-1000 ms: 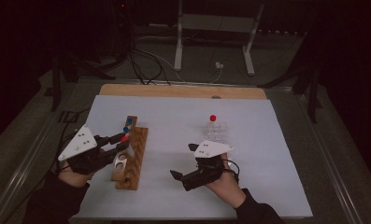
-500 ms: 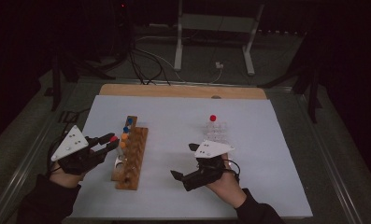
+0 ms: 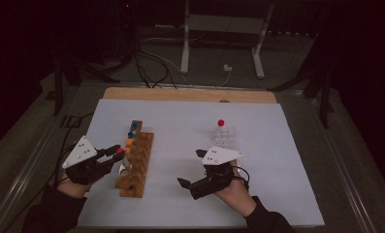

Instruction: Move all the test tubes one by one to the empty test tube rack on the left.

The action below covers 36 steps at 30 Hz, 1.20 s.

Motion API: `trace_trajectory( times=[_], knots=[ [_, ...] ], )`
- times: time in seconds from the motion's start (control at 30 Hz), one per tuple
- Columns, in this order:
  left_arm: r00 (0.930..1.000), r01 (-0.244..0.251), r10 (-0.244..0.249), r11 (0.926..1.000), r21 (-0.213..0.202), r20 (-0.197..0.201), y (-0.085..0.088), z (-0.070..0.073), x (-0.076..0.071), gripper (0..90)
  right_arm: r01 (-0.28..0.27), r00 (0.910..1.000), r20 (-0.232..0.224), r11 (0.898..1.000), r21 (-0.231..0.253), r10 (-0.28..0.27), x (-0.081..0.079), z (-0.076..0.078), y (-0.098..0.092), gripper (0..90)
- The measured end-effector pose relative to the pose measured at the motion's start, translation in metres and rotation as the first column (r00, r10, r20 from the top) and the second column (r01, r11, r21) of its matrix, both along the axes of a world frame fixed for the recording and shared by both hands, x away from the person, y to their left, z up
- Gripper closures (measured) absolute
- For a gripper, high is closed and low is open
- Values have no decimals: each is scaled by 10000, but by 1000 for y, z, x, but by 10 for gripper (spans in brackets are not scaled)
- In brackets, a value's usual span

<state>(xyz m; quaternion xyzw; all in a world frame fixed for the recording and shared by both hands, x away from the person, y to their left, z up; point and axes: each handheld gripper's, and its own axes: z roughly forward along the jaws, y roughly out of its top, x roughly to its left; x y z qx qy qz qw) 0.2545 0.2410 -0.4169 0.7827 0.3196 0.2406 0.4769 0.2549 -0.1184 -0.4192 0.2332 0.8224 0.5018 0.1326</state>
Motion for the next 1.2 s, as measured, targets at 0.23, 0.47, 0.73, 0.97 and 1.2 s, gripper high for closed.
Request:
trace_trajectory(
  times=[0.23, 0.47, 0.73, 0.97, 1.2],
  knots=[
    [9997, -49, 55, 9997, 241, -258, -3, -10, 2, 718, 5, 10000, -3, 10000, -3, -5, 0, 0, 0, 0],
    [9989, -44, 66, 9989, 470, -458, -5, -15, 4, 718, 18, 10000, 14, 10000, 32, -18, 0, 1, -1, 0],
    [9973, -40, 107, 9958, 917, -733, -9, -21, 7, 717, 39, 10000, 0, 10000, 53, -39, 0, 1, -2, 0],
    [9973, 8, 66, 9948, 1016, -725, -11, -21, 6, 710, 6, 10000, -21, 10000, 90, -6, 1, 2, -2, 0],
    [9987, 318, -286, 9966, 755, -430, -14, -10, -1, 492, 88, 9999, 102, 9997, 206, -90, 2, 6, -7, 0]
  ],
)
